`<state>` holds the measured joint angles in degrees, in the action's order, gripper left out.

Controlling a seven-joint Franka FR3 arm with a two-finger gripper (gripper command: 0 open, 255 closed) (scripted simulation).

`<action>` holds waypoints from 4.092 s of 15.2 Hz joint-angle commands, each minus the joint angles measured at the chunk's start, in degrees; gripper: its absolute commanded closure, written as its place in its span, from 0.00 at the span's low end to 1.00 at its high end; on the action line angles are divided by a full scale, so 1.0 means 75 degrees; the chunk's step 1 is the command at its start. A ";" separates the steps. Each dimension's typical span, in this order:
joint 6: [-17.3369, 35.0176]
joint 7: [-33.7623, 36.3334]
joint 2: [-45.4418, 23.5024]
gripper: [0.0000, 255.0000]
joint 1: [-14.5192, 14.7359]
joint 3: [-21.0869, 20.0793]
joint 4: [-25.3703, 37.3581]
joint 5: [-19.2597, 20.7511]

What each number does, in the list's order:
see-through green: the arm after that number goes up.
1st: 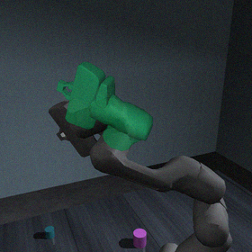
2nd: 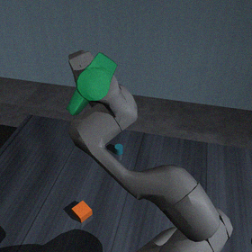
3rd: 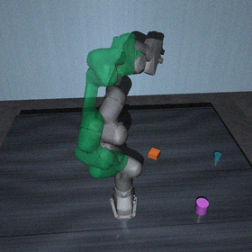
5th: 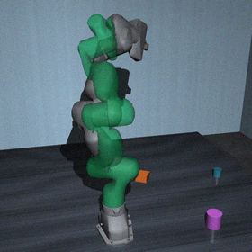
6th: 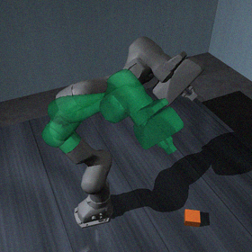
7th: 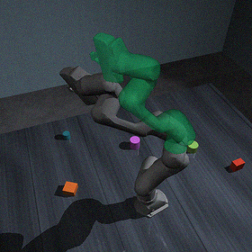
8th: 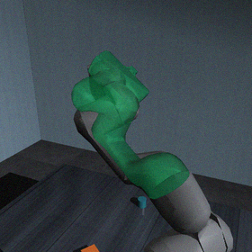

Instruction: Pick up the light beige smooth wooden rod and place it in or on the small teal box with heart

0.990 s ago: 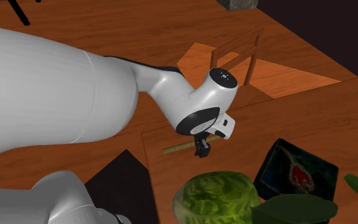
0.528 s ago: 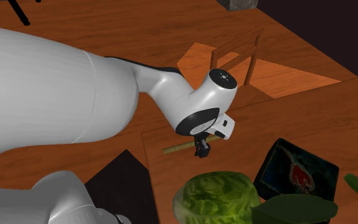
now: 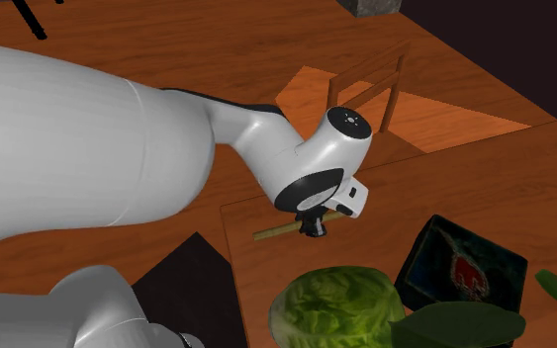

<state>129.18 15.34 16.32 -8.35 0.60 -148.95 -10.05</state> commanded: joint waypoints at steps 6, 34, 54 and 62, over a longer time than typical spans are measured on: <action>-0.0474 0.0120 0.0219 1.00 0.0030 -0.0048 0.0190 0.0035; -0.3557 0.0559 0.1246 1.00 -0.0040 -0.0017 0.2270 0.0279; -0.4292 -0.2513 -0.2435 1.00 -0.1234 0.1963 0.6296 0.0490; -0.4767 -0.3440 -0.4156 1.00 -0.1850 0.2310 0.8316 0.0070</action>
<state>93.13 -10.09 -14.12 -21.99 17.88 -86.97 -9.33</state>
